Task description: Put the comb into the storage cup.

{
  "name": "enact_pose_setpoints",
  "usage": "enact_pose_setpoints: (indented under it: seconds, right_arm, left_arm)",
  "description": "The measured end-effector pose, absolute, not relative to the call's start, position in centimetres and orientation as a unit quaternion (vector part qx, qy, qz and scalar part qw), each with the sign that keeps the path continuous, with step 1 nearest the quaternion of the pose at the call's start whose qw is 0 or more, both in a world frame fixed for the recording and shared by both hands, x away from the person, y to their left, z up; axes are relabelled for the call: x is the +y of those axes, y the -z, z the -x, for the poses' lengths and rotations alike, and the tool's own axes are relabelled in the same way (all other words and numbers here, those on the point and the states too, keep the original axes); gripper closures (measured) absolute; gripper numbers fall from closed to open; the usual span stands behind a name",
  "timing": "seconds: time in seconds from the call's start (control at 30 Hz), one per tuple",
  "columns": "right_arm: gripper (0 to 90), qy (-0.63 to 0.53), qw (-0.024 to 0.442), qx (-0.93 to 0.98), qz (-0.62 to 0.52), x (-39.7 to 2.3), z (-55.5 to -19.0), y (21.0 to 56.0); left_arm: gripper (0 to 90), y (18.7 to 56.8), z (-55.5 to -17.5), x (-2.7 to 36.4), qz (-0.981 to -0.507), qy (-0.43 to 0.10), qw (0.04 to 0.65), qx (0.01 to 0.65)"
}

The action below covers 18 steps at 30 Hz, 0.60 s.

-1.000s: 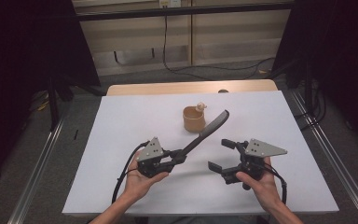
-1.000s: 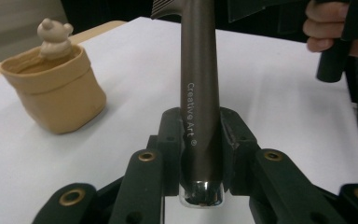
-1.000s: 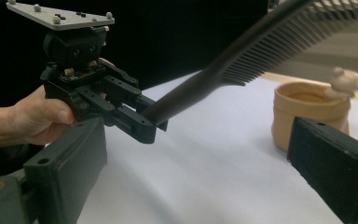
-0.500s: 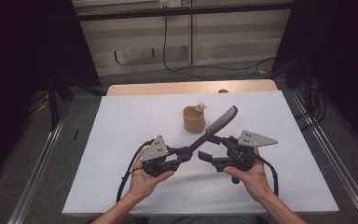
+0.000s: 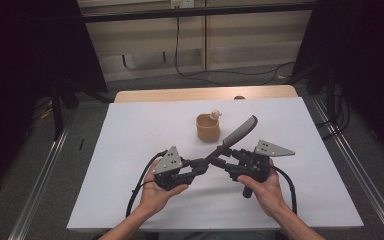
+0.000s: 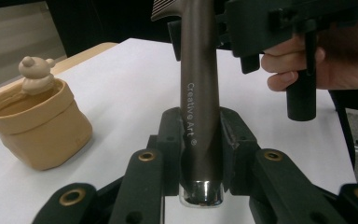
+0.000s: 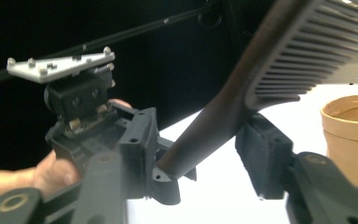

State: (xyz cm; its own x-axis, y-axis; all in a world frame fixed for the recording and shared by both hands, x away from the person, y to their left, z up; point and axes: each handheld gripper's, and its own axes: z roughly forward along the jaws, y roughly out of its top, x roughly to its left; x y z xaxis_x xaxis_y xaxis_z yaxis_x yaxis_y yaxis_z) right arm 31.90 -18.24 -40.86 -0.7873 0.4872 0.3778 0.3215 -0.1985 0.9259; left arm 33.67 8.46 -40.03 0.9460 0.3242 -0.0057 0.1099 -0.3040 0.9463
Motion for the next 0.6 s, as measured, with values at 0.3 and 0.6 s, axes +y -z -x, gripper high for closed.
enact_pose_setpoints:
  seconds: [0.3,0.6]
  right_arm:
    - [64.1,-0.727,0.021,0.591,-0.349,-18.52,-32.07,41.86]
    - [66.9,-0.730,0.012,0.587,-0.350,-18.48,-32.16,41.93]
  left_arm:
    - [72.8,40.19,-33.63,8.42,-0.805,-0.096,0.570,0.130]
    - [72.8,40.29,-33.59,8.45,-0.807,-0.100,0.569,0.125]
